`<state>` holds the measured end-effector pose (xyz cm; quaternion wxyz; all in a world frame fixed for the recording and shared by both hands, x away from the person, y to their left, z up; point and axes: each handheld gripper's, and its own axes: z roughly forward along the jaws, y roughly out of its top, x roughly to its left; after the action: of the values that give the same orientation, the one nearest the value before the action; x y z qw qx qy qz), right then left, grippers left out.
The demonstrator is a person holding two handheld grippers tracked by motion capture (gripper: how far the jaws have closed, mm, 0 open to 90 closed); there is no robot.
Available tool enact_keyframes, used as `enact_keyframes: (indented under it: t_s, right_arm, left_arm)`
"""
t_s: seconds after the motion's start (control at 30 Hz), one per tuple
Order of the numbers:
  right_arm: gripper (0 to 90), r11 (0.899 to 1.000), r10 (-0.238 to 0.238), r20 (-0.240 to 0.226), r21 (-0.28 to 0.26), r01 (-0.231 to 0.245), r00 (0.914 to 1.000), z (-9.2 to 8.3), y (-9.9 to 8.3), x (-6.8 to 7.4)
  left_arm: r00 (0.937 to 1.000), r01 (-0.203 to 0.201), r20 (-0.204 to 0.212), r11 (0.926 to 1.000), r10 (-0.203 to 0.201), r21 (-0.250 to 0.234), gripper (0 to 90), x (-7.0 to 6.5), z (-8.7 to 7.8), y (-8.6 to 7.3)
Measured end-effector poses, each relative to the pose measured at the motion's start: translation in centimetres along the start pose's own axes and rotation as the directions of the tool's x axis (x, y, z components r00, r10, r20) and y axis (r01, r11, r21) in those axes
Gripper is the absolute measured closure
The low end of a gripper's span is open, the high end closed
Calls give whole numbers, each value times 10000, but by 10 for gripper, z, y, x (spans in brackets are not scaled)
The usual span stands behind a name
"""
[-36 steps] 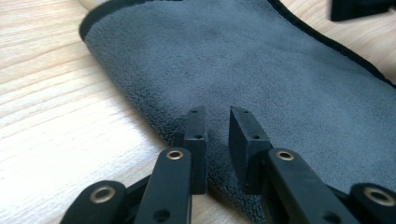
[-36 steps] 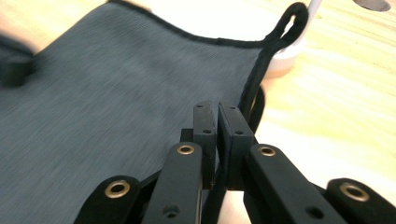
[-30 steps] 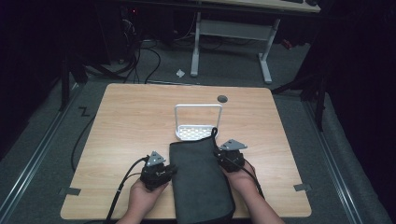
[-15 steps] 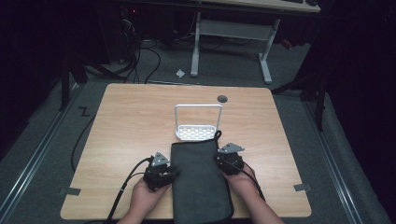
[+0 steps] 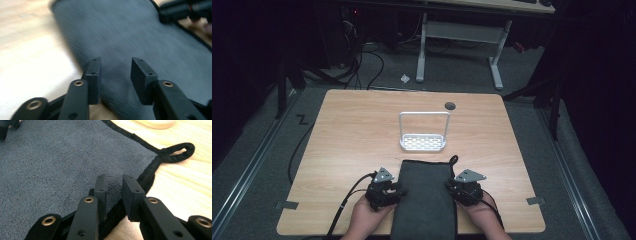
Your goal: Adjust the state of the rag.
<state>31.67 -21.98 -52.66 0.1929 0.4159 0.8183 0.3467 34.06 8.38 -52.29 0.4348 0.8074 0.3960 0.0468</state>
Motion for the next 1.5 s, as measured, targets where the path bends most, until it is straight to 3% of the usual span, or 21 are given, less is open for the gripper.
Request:
enact_keyframes:
  t_s: [0.07, 0.13, 0.2, 0.27, 0.37, 0.43, 0.5, 0.63, 0.77, 0.9, 0.97, 1.07, 1.27, 1.3, 1.4, 1.5]
  right_arm:
    - [749, 10000, 35, -78, -90, -35, 10000, 0, -1, -1]
    - [750, 9999, -42, -90, -111, 41, 10000, 0, -2, -1]
    - [749, 9999, -107, -74, -111, 106, 9999, 0, -1, -1]
    - [749, 9998, -151, -86, -110, 150, 9998, 0, -1, -1]
    - [749, 9998, -187, -98, -117, 186, 9998, 1, -2, -2]
    - [749, 9997, -197, -109, -121, 196, 9997, 1, -2, -2]
    - [749, 9998, -183, -130, -130, 181, 9997, 1, -2, -2]
    - [748, 9997, -183, -161, -157, 180, 9997, 1, -2, -2]
    - [742, 9999, -74, -193, -149, 71, 9998, 0, -2, -2]
    - [687, 9998, 65, -186, -211, -69, 9998, 0, -1, -2]
    - [619, 9987, 34, 127, -514, -27, 9999, -2, 4, -2]
    - [517, 9955, 390, 533, -889, -341, 9978, 5, 16, -9]
    - [392, 9948, 1020, 821, -63, -1018, 9914, 34, 33, -24]
    - [382, 9934, 1125, 757, 147, -1139, 9908, 37, 33, -24]
    - [386, 9905, 1357, 693, 128, -1369, 9883, 38, 31, -25]
    - [451, 9918, 1279, 589, 13, -1282, 9900, 36, 27, -21]
  left_arm:
    - [9988, 415, -232, 9989, -420, -224, 539, 12, 3, 7]
    - [9963, 854, 20, 9953, -854, -447, 474, 25, 8, 14]
    - [9946, 1033, -13, 9926, -1036, -642, 417, 32, 14, 22]
    - [9929, 1188, -22, 9916, -1190, -518, 394, 38, 22, 31]
    - [9927, 1193, -145, 9923, -1198, -339, 397, 41, 34, 40]
    - [9926, 1190, -261, 9929, -1188, 83, 438, 41, 44, 42]
    - [9927, 1133, -414, 9936, -1131, 17, 490, 38, 47, 43]
    - [9955, 277, -902, 9996, -275, 8, 647, 29, 48, 38]
    - [9973, 438, -581, 9986, -454, -284, 779, 31, 46, 31]
    - [9971, 374, -648, 9987, -395, -334, 791, 30, 46, 30]
    - [9971, 477, -572, 9983, -496, -349, 791, 31, 45, 30]
    - [9972, 491, -545, 9983, -508, -330, 790, 31, 45, 30]
    - [9971, 571, -486, 9976, -590, -395, 776, 31, 45, 29]
    - [9970, 583, -478, 9975, -602, -401, 776, 31, 45, 29]
    - [9971, 612, -428, 9974, -629, -382, 774, 32, 45, 29]
    - [9972, 620, -391, 9974, -635, -372, 774, 32, 44, 29]
